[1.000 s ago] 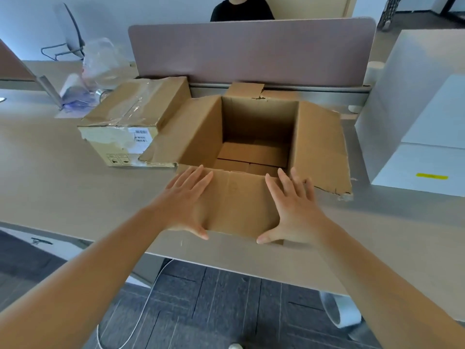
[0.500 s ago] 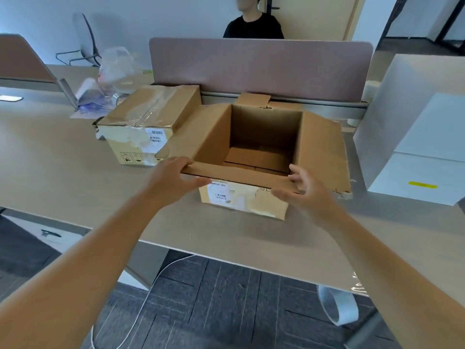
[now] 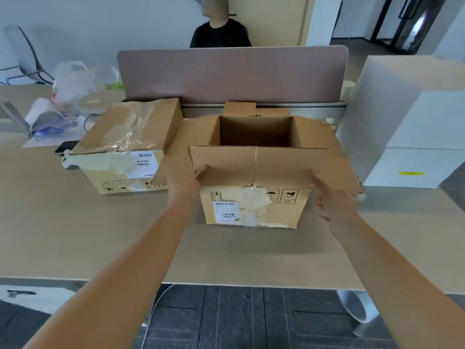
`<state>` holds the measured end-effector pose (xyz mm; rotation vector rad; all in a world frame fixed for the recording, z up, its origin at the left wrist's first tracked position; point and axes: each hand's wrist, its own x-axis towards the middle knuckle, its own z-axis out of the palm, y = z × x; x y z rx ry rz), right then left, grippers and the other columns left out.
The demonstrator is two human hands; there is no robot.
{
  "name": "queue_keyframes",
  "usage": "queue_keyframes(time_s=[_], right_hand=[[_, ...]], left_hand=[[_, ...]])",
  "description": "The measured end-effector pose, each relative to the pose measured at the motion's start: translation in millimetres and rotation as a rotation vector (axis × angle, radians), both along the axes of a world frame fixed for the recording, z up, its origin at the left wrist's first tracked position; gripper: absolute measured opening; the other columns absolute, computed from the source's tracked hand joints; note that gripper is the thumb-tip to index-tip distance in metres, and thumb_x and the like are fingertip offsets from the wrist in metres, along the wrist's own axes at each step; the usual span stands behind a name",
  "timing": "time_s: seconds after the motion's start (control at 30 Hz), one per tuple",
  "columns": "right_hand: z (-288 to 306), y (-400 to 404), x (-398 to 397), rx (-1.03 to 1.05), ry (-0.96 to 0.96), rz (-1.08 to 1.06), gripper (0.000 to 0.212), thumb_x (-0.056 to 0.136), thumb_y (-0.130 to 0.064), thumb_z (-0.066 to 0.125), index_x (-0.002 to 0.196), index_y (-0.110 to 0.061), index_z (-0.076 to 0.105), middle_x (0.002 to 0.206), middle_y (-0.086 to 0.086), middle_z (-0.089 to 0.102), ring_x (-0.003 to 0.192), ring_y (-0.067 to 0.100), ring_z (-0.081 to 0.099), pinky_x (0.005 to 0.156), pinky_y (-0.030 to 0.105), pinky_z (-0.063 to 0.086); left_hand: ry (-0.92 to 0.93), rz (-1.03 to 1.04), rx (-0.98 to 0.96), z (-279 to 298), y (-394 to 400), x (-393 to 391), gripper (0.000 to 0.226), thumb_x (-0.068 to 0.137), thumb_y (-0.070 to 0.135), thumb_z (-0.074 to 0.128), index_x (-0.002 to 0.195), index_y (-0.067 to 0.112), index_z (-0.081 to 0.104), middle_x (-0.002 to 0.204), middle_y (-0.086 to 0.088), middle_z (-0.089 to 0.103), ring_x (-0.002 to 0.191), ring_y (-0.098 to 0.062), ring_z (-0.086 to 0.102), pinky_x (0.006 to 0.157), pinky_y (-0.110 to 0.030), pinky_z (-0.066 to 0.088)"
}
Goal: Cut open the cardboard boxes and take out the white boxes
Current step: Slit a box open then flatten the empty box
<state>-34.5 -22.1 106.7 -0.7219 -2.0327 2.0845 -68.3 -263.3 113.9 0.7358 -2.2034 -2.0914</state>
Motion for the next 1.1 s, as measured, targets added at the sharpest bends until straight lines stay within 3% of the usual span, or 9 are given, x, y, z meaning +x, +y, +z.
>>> queue_keyframes(time_s=[0.07,0.17,0.3,0.37,0.5,0.6,0.8,0.97,1.1], right_hand=[[-15.0,-0.6,-2.2,-0.048,-0.058,0.034,0.020,0.086,-0.041,0.057,0.081,-0.022,0.053,0.074,-0.008,0.046,0.073,0.012,0.046,0.066,0.023,0.036],[-28.3,-5.8,-7.3,-0.048,-0.085,0.110,0.038,0.088,-0.042,0.053,0.115,-0.015,0.053,0.100,-0.001,0.055,0.097,0.016,0.045,0.084,0.029,0.031],[-37.8,-16.6,-17.8,-0.061,-0.079,0.132,0.035,0.088,-0.037,0.055,0.117,-0.018,0.049,0.109,-0.010,0.056,0.104,0.009,0.051,0.093,0.024,0.038],[-41.9,-19.4,-21.2,-0.081,-0.069,0.096,0.048,0.083,-0.041,0.061,0.123,-0.016,0.050,0.121,-0.005,0.059,0.118,0.016,0.051,0.106,0.037,0.037],[-41.4,-20.6,-23.5,-0.121,-0.027,0.041,0.062,0.075,-0.048,0.067,0.123,-0.019,0.042,0.131,0.000,0.051,0.124,0.021,0.046,0.108,0.047,0.034],[-26.5,-18.5,-26.4,-0.061,0.058,0.002,0.058,0.079,-0.040,0.067,0.123,-0.019,0.036,0.131,0.000,0.048,0.124,0.019,0.044,0.109,0.046,0.033],[32.5,-10.1,-27.4,0.103,0.193,0.029,0.049,0.087,-0.034,0.058,0.126,-0.018,0.032,0.111,-0.002,0.048,0.107,0.018,0.049,0.092,0.034,0.041],[69.0,1.1,-24.9,0.141,0.227,0.072,0.059,0.084,-0.031,0.063,0.133,-0.020,0.032,0.098,-0.009,0.050,0.088,0.013,0.053,0.080,0.032,0.048],[88.3,9.6,-28.6,0.147,0.206,0.125,0.051,0.084,-0.025,0.063,0.126,-0.007,0.042,0.113,0.002,0.055,0.088,0.015,0.055,0.057,0.017,0.046]], left_hand=[[-0.070,-0.055,0.064,-11.6,0.4,-2.2,0.033,0.084,0.042,0.061,0.109,0.025,0.047,0.102,0.003,0.049,0.099,-0.017,0.043,0.099,-0.036,0.034],[-0.133,-0.128,0.111,-32.5,-2.8,-14.0,0.068,0.078,0.052,0.061,0.132,0.015,0.042,0.124,0.000,0.049,0.109,-0.018,0.043,0.094,-0.035,0.028],[-0.108,-0.145,0.171,-44.1,4.0,-23.4,0.034,0.089,0.041,0.054,0.110,0.018,0.040,0.102,0.006,0.048,0.081,-0.007,0.045,0.084,-0.025,0.026],[-0.093,-0.151,0.221,-44.2,7.5,-24.8,0.033,0.088,0.040,0.055,0.111,0.019,0.041,0.100,0.007,0.050,0.074,-0.003,0.047,0.079,-0.023,0.034],[-0.042,-0.123,0.261,-39.3,11.2,-24.4,0.026,0.089,0.038,0.055,0.104,0.020,0.043,0.093,0.010,0.054,0.074,0.000,0.048,0.069,-0.018,0.041],[0.075,-0.170,0.251,-24.9,10.7,-23.0,0.028,0.088,0.038,0.058,0.108,0.023,0.044,0.097,0.014,0.056,0.091,-0.003,0.055,0.084,-0.019,0.044],[0.212,-0.231,0.189,26.8,1.4,-23.7,0.063,0.060,0.065,0.066,0.112,0.035,0.049,0.125,0.005,0.057,0.116,-0.017,0.054,0.104,-0.043,0.039],[0.246,-0.191,0.068,60.0,-3.1,-31.6,0.054,0.077,0.054,0.063,0.118,0.022,0.051,0.108,0.001,0.065,0.101,-0.021,0.061,0.095,-0.045,0.046],[0.265,-0.268,0.061,74.8,-10.5,-32.0,0.071,0.075,0.050,0.066,0.129,0.009,0.044,0.111,-0.005,0.064,0.097,-0.023,0.062,0.079,-0.038,0.052]])
